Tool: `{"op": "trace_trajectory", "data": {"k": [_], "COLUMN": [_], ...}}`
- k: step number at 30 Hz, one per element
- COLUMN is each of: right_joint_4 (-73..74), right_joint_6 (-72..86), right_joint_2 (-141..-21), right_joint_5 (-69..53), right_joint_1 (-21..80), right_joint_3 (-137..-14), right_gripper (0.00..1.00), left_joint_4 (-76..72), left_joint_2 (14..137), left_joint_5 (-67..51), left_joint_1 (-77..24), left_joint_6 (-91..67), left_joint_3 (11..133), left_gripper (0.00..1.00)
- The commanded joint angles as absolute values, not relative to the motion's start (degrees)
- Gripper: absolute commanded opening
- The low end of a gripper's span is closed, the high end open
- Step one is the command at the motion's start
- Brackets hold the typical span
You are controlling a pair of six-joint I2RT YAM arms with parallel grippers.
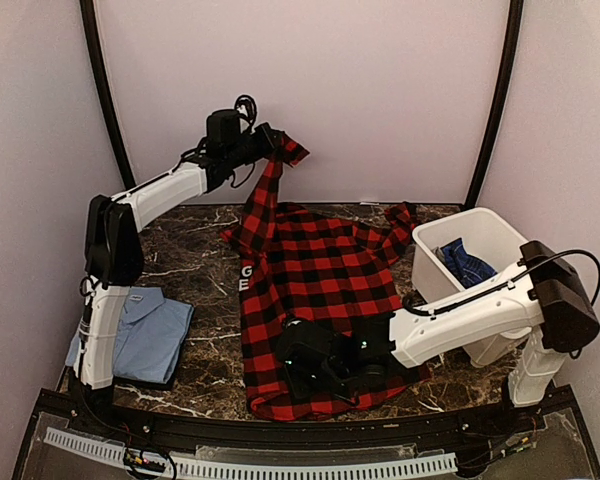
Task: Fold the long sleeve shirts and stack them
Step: Fold the flattened shirt at the center of the board.
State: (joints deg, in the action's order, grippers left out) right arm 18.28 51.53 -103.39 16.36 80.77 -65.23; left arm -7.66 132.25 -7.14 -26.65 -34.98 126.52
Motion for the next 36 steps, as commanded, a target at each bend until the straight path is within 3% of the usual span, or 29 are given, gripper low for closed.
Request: {"op": "trace_trajectory", "data": {"k": [1,36], "right_joint_4": [19.9,22.2], "right_joint_6": [52.6,53.2], "right_joint_2": [-103.7,-107.0], "right_joint_5": [17.9,16.3], "right_joint_1": [81.8,83.5], "right_joint_3": [-66.9,-69.7], "right_gripper": [0.0,0.0], "left_joint_4": [-12.9,-19.1], "left_joint_2": [133.5,139.7], "left_joint_5": [-9.9,-21.5], "left_joint_1": [-28.9,-35.3], "left_joint_6": [-36.1,-38.5], "left_joint_3": [129.4,126.8], "left_gripper": [0.0,0.0]}}
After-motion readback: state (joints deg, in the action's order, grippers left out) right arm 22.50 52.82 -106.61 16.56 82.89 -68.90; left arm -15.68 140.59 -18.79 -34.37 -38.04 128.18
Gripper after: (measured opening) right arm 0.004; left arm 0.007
